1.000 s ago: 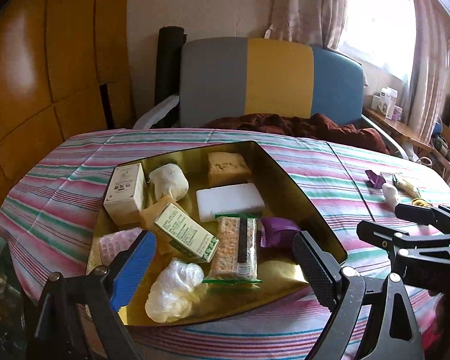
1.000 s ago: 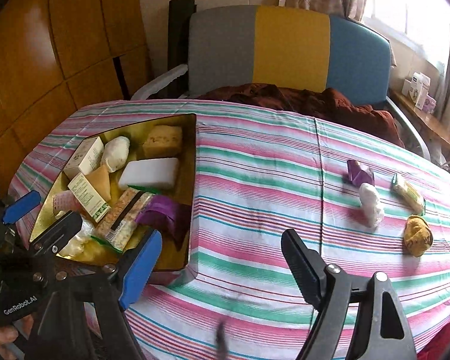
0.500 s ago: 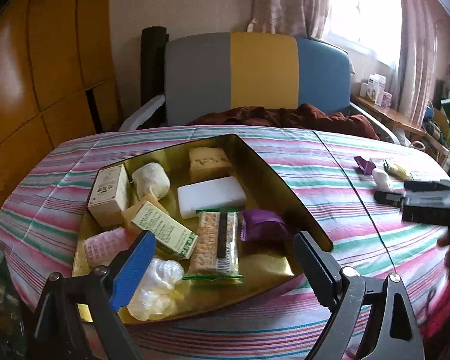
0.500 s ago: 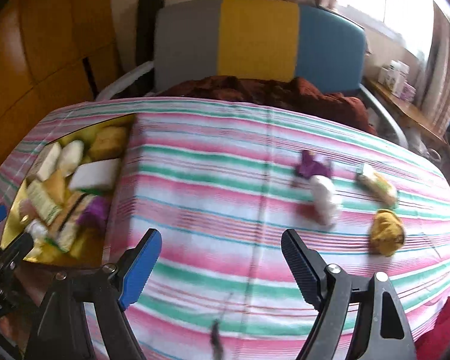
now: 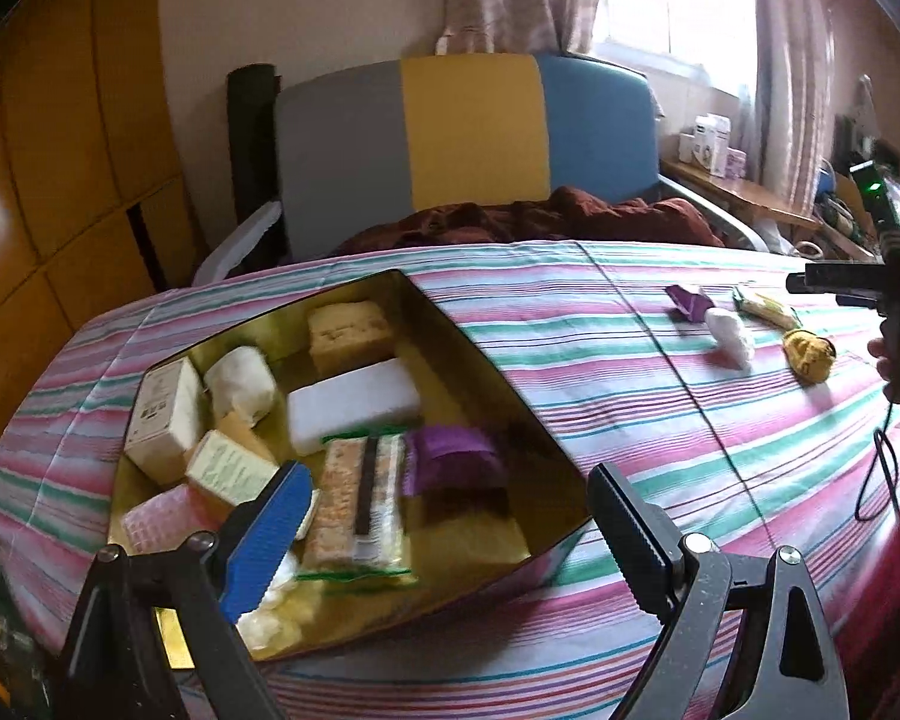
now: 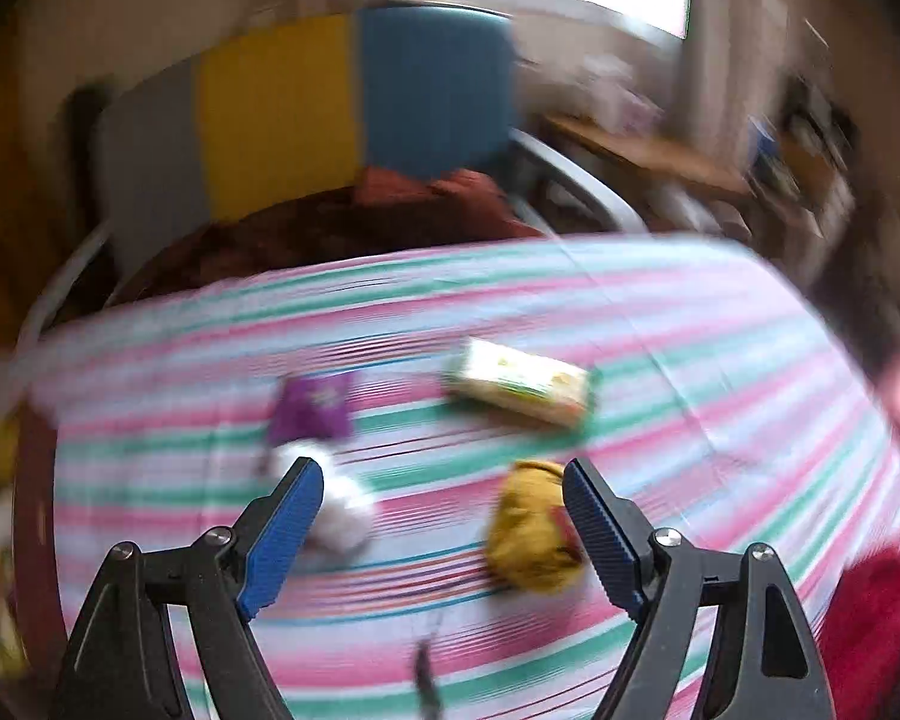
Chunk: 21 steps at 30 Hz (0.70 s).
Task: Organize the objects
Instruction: 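Move both tools back toward the remaining items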
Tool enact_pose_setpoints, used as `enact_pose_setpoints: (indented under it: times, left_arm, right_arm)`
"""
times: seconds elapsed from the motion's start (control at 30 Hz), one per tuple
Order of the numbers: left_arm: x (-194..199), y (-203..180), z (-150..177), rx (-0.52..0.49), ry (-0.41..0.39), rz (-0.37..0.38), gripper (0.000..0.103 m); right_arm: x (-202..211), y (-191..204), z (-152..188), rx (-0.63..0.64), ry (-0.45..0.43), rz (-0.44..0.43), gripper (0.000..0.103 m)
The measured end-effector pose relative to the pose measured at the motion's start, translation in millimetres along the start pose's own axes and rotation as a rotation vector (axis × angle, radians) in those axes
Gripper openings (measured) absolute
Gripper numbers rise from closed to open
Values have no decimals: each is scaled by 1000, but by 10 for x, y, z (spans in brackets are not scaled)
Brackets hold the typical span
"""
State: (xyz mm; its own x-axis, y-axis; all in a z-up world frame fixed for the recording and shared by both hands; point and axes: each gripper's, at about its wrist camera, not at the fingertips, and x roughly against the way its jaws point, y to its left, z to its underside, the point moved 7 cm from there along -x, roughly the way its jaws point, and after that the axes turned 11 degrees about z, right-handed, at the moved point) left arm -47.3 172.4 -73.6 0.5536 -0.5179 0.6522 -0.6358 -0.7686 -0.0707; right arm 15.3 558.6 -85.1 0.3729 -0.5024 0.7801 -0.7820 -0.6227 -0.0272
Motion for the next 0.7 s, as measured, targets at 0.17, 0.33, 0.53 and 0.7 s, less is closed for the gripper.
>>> enact_pose_setpoints:
  times: [0.17,0.33,0.53,0.7]
  left_arm:
    - [-150,-244,-98,-32,15,46,94]
    - [-333,-563,-243,-68,31,112,94]
    - [-622,-966,-406,-134,56,171,94]
    - [-885,-1223,-505,-137,102,234,94]
  right_arm:
    - [-44,-421,-38,-226,40,-15,84]
    - [-118,-539,-7,-310,100,-61,84]
    - [-176,-562,29,-343,142,-103,84]
    - [-165,-590,23,-372,145,-146,84]
